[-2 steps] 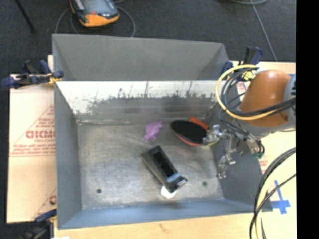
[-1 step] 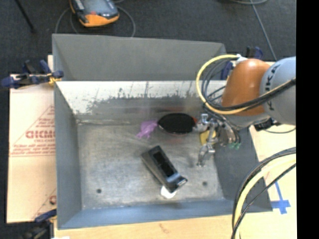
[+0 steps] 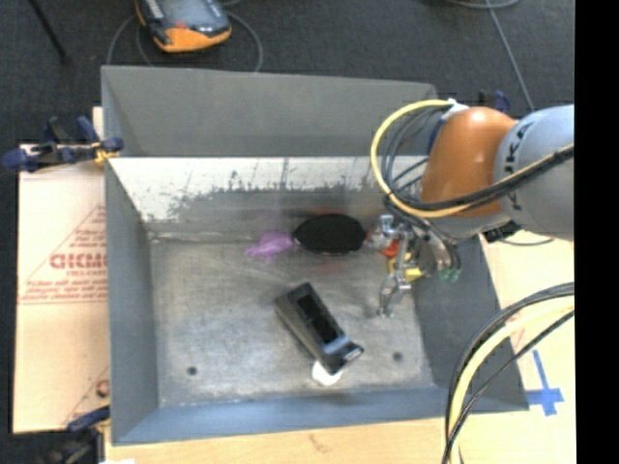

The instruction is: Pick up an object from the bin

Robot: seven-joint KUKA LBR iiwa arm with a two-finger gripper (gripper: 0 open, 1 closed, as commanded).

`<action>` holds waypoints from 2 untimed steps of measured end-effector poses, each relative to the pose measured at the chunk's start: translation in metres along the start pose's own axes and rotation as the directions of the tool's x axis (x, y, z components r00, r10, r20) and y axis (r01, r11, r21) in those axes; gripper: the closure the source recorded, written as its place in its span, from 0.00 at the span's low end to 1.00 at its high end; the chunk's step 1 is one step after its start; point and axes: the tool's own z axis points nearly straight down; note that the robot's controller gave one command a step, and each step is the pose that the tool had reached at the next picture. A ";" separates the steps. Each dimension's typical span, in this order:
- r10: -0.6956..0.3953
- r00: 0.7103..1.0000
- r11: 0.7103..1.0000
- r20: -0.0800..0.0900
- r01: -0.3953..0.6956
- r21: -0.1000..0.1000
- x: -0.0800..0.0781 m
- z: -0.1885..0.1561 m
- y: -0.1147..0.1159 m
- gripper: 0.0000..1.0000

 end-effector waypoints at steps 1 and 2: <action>0.038 0.999 0.999 0.002 -0.038 0.005 -0.019 0.016 0.037 0.00; 0.063 0.998 0.998 -0.003 -0.063 -0.002 -0.022 0.021 0.077 0.00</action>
Offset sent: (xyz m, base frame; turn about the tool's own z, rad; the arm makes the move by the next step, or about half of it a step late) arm 0.0144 0.0552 -0.0280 0.1289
